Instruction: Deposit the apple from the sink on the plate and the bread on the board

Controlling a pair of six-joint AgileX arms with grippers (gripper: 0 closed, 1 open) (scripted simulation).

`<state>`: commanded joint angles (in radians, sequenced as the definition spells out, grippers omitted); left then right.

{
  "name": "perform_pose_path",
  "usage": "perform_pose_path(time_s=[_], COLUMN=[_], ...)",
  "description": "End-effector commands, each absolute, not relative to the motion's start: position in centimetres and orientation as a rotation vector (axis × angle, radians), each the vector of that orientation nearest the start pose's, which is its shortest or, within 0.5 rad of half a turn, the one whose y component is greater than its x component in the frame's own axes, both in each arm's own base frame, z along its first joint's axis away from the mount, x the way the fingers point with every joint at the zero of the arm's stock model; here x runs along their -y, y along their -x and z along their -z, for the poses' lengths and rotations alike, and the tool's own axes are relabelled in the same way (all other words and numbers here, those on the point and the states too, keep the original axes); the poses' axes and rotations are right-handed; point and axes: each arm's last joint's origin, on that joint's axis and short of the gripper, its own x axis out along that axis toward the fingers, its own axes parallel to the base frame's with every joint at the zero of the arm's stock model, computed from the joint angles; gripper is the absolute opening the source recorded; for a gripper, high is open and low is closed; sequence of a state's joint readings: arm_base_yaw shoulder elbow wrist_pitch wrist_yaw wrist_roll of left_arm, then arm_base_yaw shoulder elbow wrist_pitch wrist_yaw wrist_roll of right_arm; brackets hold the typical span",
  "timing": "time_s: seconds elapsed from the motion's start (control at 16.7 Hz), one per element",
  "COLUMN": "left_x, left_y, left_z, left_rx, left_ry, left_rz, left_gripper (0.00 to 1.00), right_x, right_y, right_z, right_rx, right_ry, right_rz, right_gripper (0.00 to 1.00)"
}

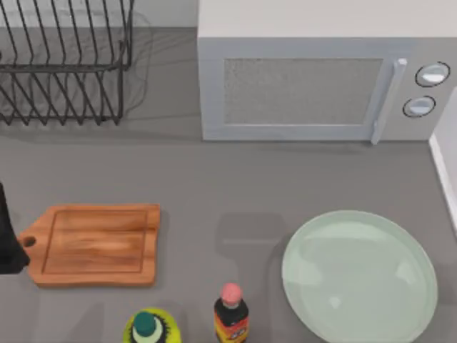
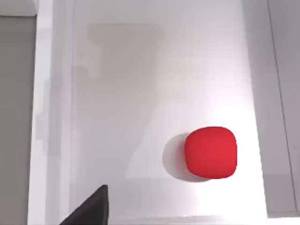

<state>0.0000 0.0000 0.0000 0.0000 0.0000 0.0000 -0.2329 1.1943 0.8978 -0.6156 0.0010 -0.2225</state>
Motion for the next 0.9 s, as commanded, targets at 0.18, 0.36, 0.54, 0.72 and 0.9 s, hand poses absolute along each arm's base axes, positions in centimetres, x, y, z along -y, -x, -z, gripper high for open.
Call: perform_pose_path(time_s=[0.18, 0.36, 0.54, 0.72, 0.9], left_x=[0.1, 0.1, 0.1, 0.1, 0.1], left_y=[-10.6, -10.6, -10.6, -10.6, -10.6], left_z=[-16.0, -16.0, -16.0, -16.0, -16.0], left_rx=[0.000, 0.000, 0.000, 0.000, 0.000], left_ry=[0.000, 0.000, 0.000, 0.000, 0.000], left_rz=[0.000, 0.000, 0.000, 0.000, 0.000], left_gripper=[1.00, 1.00, 1.00, 1.00, 1.00], right_x=[8.3, 11.0, 13.0, 14.1, 14.1], right_y=[-28.6, -32.5, -34.8, -35.7, -35.8], right_z=[-23.4, -20.3, -17.5, -16.0, -15.9], right_rx=[-1.170, -1.371, -1.505, -1.566, -1.571], right_ry=[0.081, 0.046, 0.012, -0.006, -0.008], right_rz=[0.092, 0.059, 0.027, 0.009, 0.008], right_gripper=[1.00, 1.00, 1.00, 1.00, 1.00])
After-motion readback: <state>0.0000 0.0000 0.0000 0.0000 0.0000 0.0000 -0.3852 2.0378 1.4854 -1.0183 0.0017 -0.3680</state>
